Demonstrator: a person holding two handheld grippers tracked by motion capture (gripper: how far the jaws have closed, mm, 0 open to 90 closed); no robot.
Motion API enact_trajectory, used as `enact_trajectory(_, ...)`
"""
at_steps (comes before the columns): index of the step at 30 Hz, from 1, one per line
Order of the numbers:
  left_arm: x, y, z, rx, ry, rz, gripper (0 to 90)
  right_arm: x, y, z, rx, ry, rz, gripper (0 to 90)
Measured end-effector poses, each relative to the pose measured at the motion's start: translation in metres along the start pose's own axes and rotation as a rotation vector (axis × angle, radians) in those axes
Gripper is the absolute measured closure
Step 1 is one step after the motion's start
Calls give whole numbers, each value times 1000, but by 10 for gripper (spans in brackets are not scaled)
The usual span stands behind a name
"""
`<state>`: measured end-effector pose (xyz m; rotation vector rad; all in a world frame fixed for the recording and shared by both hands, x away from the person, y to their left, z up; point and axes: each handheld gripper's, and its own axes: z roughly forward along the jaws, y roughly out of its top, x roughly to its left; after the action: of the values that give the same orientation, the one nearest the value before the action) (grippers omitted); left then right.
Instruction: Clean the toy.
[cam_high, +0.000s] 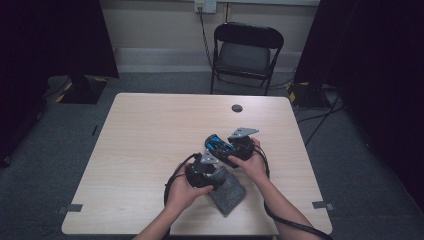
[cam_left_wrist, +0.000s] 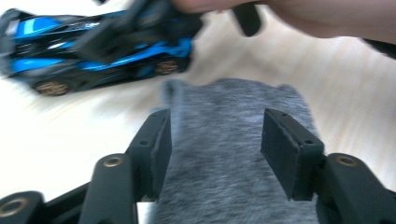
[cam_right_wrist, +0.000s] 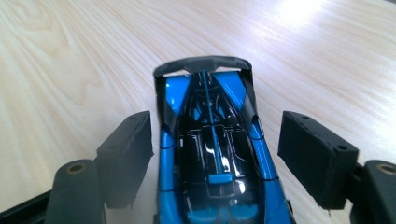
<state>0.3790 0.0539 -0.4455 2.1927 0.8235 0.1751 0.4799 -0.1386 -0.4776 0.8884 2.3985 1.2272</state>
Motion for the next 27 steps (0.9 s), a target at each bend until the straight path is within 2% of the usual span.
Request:
enact_trajectory(2, 9, -3, 1, 1, 17, -9, 460, 1, 0, -5, 1, 3, -12, 255)
enact_trajectory(3, 9, -3, 1, 1, 17, -9, 463, 2, 0, -9, -1, 6, -20, 255)
enact_trajectory(4, 15, -6, 4, 4, 20, -32, 468, 2, -1, -13, -8, 14, -23, 255)
enact_trajectory(5, 15, -6, 4, 4, 20, -32, 491, 2, -1, -13, -8, 14, -23, 255)
enact_trajectory(6, 20, -9, 8, 16, 22, -46, 515, 5, -2, -23, -17, 36, -29, 259)
enact_trajectory(8, 24, -12, 12, 28, 12, -80, 554, 10, -5, -34, -32, 48, -47, 264)
enact_trajectory(9, 24, -12, 12, 28, 12, -80, 591, 10, -5, -34, -32, 48, -47, 264)
enact_trajectory(10, 26, -13, 15, 33, 7, -103, 596, 14, -9, -45, -36, 69, -54, 270)
enact_trajectory(12, 25, -12, 17, 36, 2, -115, 636, 20, -15, -55, -50, 85, -62, 270)
enact_trajectory(14, 25, -12, 18, 41, 2, -113, 657, 24, -19, -60, -51, 94, -64, 273)
enact_trajectory(15, 24, -11, 19, 49, 1, -108, 724, 31, -25, -69, -56, 114, -67, 284)
enact_trajectory(16, 23, -10, 20, 76, -3, -110, 755, 35, -28, -73, -63, 127, -65, 298)
enact_trajectory(17, 23, -10, 20, 76, -3, -110, 776, 35, -28, -73, -63, 127, -65, 298)
enact_trajectory(18, 22, -8, 21, 98, 6, -105, 800, 46, -34, -79, -66, 171, -79, 381)
enact_trajectory(20, 21, -7, 20, 103, 16, -105, 825, 60, -40, -81, -50, 201, -120, 384)
enact_trajectory(22, 20, -6, 20, 104, 24, -106, 841, 73, -45, -80, -18, 233, -143, 392)
enact_trajectory(23, 20, -6, 20, 104, 24, -106, 849, 73, -45, -80, -18, 233, -143, 392)
enact_trajectory(24, 21, -6, 19, 110, 32, -108, 856, 81, -51, -77, 6, 252, -161, 396)
enact_trajectory(26, 23, -7, 18, 118, 37, -101, 870, 84, -57, -75, 30, 242, -177, 390)
enact_trajectory(27, 24, -7, 17, 122, 41, -104, 878, 84, -59, -73, 33, 245, -168, 389)
